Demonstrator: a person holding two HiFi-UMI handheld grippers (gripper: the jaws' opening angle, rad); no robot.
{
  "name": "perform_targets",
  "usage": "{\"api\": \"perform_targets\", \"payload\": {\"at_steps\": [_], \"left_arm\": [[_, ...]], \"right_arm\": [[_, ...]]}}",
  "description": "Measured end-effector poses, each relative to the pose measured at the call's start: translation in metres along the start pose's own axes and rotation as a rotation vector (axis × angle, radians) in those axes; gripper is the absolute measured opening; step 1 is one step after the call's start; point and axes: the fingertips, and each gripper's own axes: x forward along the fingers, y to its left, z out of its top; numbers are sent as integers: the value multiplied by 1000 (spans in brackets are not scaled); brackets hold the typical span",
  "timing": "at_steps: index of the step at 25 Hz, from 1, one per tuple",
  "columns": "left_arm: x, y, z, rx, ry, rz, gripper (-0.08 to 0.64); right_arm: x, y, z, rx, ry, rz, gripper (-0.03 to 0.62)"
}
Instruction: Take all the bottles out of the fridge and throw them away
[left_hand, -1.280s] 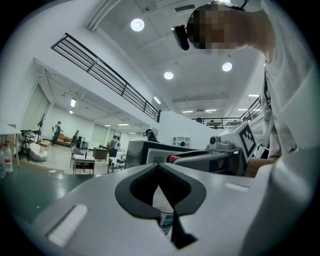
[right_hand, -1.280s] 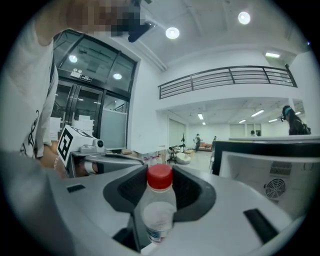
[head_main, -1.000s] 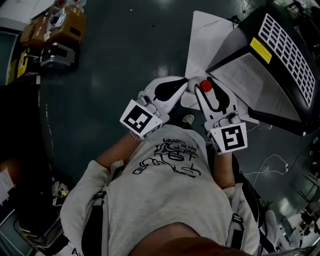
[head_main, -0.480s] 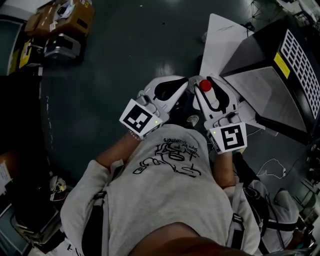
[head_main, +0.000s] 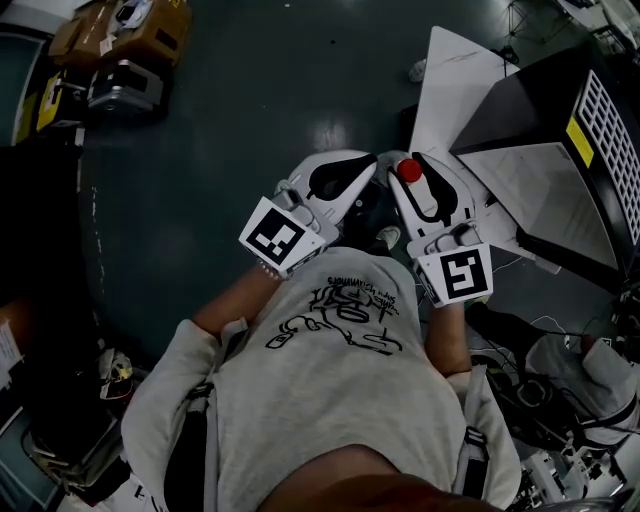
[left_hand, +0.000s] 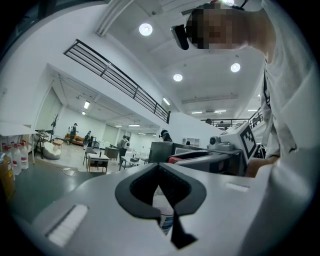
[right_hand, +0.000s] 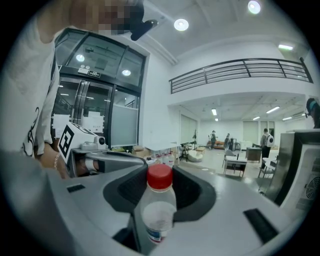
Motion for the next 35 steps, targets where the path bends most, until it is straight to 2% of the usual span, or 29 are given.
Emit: {"api": "perform_targets", "payload": {"at_steps": [12,23,35], "left_arm": [[-13,9,-7,5,11,17,6],[-1,6,-16,-4,22,57,6],[-1,8,-51,-37,70,97,6]], "right_arm": [[14,13,-6,-8,15,17,156],[10,-2,-19,4,23,30,158],[14,-2,-54,45,73,63,156]]}}
